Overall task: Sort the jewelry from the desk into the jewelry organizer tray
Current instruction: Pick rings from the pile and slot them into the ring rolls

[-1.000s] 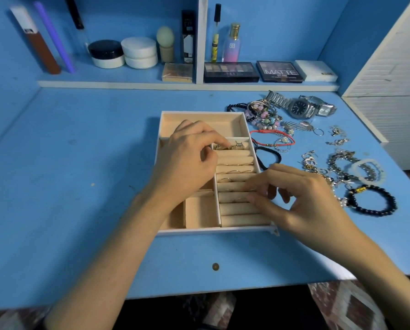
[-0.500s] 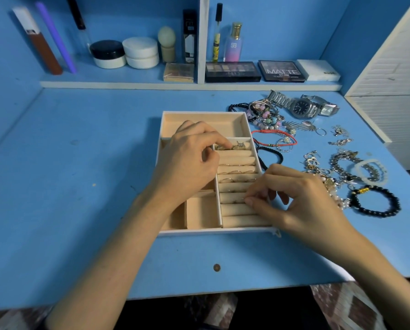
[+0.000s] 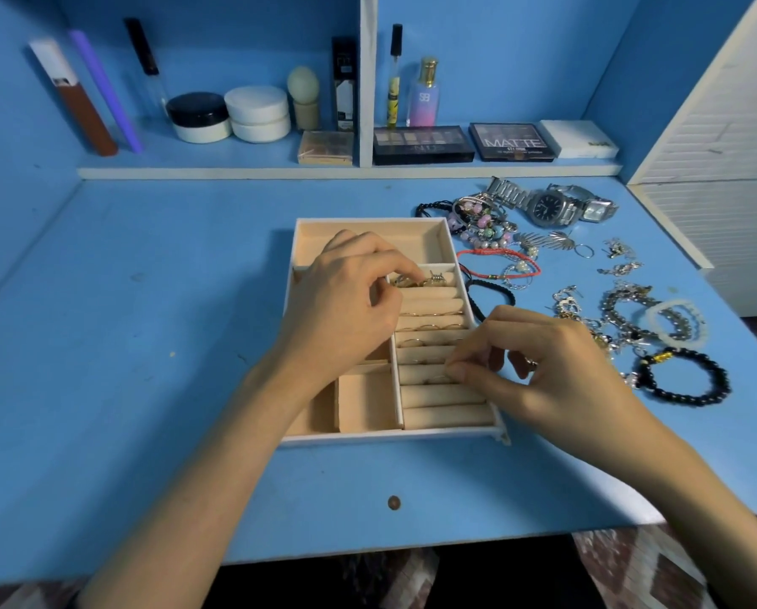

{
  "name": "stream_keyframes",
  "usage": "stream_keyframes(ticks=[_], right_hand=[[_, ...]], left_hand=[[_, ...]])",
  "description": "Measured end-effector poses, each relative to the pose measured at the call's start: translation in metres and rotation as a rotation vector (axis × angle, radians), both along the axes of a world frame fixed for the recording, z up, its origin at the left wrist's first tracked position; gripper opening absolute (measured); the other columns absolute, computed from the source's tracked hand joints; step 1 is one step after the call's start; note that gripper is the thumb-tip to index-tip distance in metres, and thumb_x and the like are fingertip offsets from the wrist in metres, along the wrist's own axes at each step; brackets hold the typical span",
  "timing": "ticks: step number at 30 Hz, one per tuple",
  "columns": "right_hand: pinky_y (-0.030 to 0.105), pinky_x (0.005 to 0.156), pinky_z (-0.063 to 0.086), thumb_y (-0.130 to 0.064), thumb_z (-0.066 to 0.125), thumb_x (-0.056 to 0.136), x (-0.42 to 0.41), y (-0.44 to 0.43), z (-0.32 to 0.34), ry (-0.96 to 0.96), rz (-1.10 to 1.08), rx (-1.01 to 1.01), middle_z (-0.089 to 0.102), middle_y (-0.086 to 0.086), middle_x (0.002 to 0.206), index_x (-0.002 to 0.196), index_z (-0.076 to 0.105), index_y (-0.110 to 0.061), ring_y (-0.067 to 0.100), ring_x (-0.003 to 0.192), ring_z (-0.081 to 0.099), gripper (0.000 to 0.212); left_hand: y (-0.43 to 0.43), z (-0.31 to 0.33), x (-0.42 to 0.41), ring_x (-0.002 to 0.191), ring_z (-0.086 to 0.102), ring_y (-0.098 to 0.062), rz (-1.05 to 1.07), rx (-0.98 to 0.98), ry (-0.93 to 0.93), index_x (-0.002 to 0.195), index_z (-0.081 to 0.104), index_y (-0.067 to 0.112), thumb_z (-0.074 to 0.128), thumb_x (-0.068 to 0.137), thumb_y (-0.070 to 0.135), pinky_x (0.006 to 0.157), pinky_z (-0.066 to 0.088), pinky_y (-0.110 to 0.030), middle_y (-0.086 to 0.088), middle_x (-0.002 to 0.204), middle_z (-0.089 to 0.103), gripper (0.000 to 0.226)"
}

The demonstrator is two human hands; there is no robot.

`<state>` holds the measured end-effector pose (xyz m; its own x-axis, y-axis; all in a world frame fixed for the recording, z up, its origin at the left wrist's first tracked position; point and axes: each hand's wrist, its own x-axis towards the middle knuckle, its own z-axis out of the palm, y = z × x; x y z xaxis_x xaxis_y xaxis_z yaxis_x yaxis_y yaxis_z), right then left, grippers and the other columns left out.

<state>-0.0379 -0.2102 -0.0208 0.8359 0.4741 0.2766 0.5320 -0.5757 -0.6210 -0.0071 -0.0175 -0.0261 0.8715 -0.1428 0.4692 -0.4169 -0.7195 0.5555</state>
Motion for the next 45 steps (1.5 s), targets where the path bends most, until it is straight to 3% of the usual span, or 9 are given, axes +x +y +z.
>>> stream_keyframes(ticks=[3,8,20,25,29,33,37,40,45], right_hand=[[0.009,0.057,0.035,-0.021,0.065,0.074,0.004,-0.008,0.003,0.001,-0.052,0.048,0.059,-0.004,0.067,0.073,0.070,-0.020,0.007,0.064,0.052,0.005],[0.025,0.054,0.040,-0.016,0.072,0.078,0.024,-0.035,0.009,0.077,-0.212,0.182,0.062,-0.005,0.068,0.073,0.069,-0.023,0.008,0.060,0.052,0.009],[0.009,0.051,0.034,-0.013,0.065,0.083,0.086,-0.103,-0.004,-0.027,-0.687,0.402,0.056,0.008,0.063,0.073,0.064,-0.018,0.000,0.050,0.044,0.011],[0.008,0.052,0.036,-0.014,0.064,0.084,0.085,-0.105,-0.009,-0.047,-0.682,0.428,0.055,0.003,0.061,0.078,0.067,-0.011,0.000,0.053,0.046,0.007],[0.016,0.056,0.039,-0.016,0.065,0.083,0.089,-0.113,-0.011,-0.040,-0.730,0.487,0.054,-0.004,0.059,0.075,0.066,-0.019,0.001,0.053,0.046,0.009],[0.036,0.063,0.045,-0.019,0.065,0.082,0.091,-0.117,-0.010,-0.001,-0.750,0.559,0.064,0.015,0.071,0.074,0.067,-0.023,0.018,0.063,0.051,0.009],[0.035,0.061,0.040,-0.020,0.065,0.082,0.091,-0.118,-0.009,0.015,-0.757,0.587,0.063,0.007,0.069,0.073,0.066,-0.026,0.020,0.063,0.050,0.011],[0.034,0.061,0.039,-0.021,0.065,0.082,0.090,-0.117,-0.009,0.031,-0.756,0.596,0.065,0.016,0.074,0.072,0.066,-0.026,0.019,0.063,0.050,0.011],[0.035,0.060,0.039,-0.021,0.065,0.082,0.089,-0.116,-0.008,0.033,-0.750,0.602,0.065,0.022,0.076,0.073,0.066,-0.027,0.020,0.062,0.049,0.011]], left_hand=[[-0.005,0.005,0.001,0.087,0.050,-0.007,-0.021,0.012,0.034,0.089,0.071,0.025,0.049,0.081,0.007,0.070,0.044,-0.022,0.012,0.087,0.060,0.030],[-0.026,0.017,0.009,0.081,0.045,0.003,-0.092,0.018,0.079,0.090,0.071,0.025,0.053,0.084,0.008,0.070,0.032,-0.006,0.014,0.084,0.060,0.025],[-0.121,0.023,0.077,0.101,0.052,-0.014,-0.290,0.257,0.200,0.102,0.068,0.026,0.054,0.089,0.019,0.090,0.045,-0.039,0.010,0.098,0.067,0.020],[-0.150,0.009,0.118,0.115,0.044,-0.022,-0.319,0.456,0.203,0.117,0.060,0.027,0.056,0.089,0.024,0.095,0.041,-0.043,-0.003,0.116,0.058,0.028],[-0.163,0.002,0.129,0.114,0.043,-0.026,-0.352,0.596,0.153,0.114,0.063,0.023,0.057,0.088,0.023,0.093,0.041,-0.043,-0.005,0.108,0.061,0.026],[-0.166,-0.003,0.134,0.103,0.049,-0.027,-0.352,0.576,0.142,0.111,0.066,0.025,0.060,0.087,0.031,0.089,0.043,-0.039,-0.003,0.106,0.060,0.025],[-0.169,-0.001,0.129,0.096,0.054,-0.031,-0.340,0.542,0.093,0.098,0.071,0.022,0.062,0.085,0.029,0.087,0.046,-0.040,-0.005,0.099,0.060,0.017],[-0.168,0.000,0.128,0.096,0.056,-0.030,-0.332,0.509,0.096,0.093,0.071,0.019,0.063,0.085,0.027,0.086,0.046,-0.038,-0.006,0.098,0.059,0.014],[-0.173,0.009,0.133,0.109,0.050,-0.021,-0.366,0.516,0.168,0.110,0.064,0.020,0.065,0.084,0.029,0.086,0.043,-0.036,-0.003,0.104,0.065,0.027]])
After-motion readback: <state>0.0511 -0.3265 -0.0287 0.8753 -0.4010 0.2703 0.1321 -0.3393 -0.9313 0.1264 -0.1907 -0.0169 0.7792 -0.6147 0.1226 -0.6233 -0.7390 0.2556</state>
